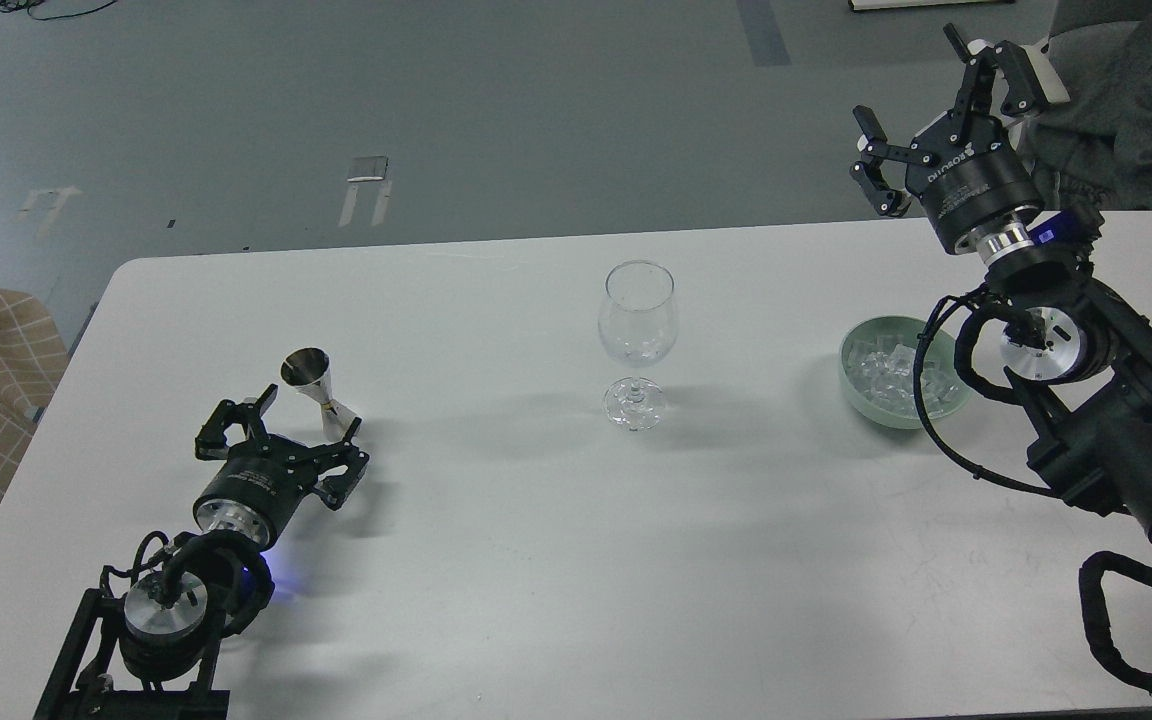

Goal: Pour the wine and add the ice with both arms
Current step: 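Close the left gripper on the silver jigger, then lift the jigger upright off the table with the left gripper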

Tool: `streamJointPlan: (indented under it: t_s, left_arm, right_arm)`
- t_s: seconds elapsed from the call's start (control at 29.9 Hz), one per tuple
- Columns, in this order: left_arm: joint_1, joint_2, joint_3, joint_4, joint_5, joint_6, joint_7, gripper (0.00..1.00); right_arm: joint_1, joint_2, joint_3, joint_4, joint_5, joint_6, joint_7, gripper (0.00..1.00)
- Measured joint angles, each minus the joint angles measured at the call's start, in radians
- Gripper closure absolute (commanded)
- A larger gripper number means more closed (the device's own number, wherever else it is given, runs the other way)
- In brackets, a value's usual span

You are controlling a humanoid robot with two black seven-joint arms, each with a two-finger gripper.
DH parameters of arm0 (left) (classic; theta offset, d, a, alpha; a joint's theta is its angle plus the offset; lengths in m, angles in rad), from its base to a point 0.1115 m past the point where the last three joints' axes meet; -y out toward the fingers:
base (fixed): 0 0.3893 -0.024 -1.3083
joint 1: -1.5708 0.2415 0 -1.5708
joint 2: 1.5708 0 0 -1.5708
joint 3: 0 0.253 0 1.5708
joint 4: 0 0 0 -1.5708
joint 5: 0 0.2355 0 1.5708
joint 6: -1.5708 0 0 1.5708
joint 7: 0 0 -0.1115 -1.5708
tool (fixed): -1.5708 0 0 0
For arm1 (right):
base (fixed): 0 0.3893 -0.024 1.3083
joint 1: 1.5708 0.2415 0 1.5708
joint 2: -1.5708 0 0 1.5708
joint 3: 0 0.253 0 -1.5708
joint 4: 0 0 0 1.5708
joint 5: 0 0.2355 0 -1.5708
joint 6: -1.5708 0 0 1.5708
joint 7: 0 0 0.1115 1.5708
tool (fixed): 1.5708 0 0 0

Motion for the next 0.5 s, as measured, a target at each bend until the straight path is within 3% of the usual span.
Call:
streamJointPlan:
  t_s: [0.5]
  left_arm:
    - [-0.064,0.0,0.0,0.068,-0.001,0.001,-0.001,0.06]
  right_arm:
    - [-0.005,0.0,-0.001,-0.001,-0.001,0.0,0.0,0.0]
